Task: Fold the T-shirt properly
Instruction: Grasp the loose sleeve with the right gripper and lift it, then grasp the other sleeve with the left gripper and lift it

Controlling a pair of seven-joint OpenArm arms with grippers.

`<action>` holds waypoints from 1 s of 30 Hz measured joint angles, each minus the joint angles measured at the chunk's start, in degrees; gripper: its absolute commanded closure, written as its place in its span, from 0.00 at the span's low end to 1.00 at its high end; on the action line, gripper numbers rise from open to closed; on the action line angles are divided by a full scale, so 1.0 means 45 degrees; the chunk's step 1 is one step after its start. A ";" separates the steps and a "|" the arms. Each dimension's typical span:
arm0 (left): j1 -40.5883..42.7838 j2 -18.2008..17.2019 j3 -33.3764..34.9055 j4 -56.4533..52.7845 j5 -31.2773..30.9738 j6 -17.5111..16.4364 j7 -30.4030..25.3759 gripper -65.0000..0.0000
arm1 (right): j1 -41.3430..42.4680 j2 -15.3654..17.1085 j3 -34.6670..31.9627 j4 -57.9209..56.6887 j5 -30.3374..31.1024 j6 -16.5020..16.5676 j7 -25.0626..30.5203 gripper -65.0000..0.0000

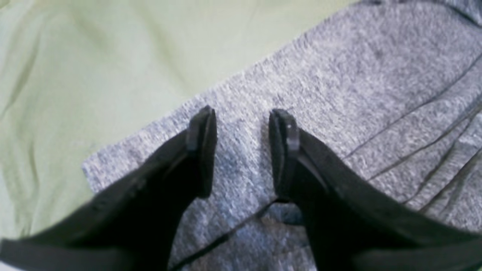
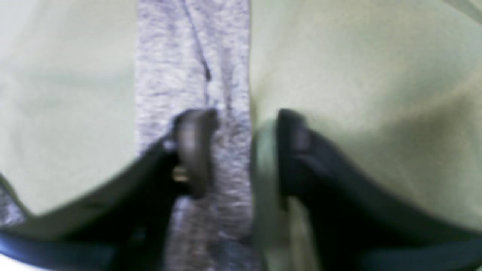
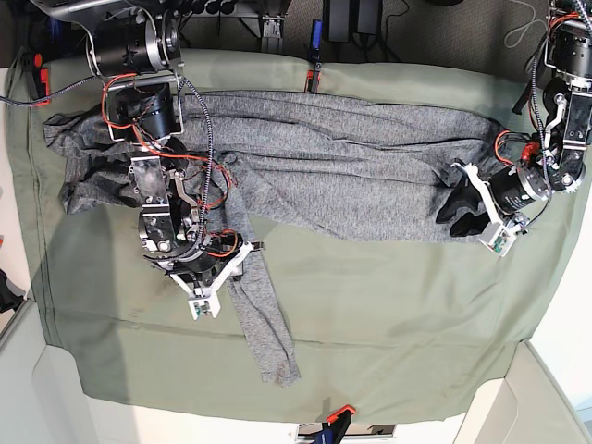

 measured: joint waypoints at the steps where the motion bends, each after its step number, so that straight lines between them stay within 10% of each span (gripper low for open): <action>1: 0.0000 0.0068 0.0000 0.0000 0.0000 0.0000 0.0005 0.60 | 0.0000 -0.0034 0.0000 0.0000 0.0015 0.0000 0.0000 0.76; 5: -0.0005 0.0131 0.0000 0.0000 0.0000 -0.0010 0.0000 0.60 | 0.0000 -0.0034 0.0000 0.0000 0.0068 0.0287 -0.0005 1.00; 16: -0.0005 0.0112 0.0000 0.0000 0.0010 -0.0010 -0.0005 0.60 | -0.0544 -0.0427 0.0015 0.0865 0.0942 0.2346 -0.0641 1.00; 30: -0.0039 0.0107 0.0000 0.0000 -0.0257 -0.0010 0.0000 0.56 | -0.4022 -0.0665 -0.2506 0.7300 0.1991 0.2919 -0.2336 1.00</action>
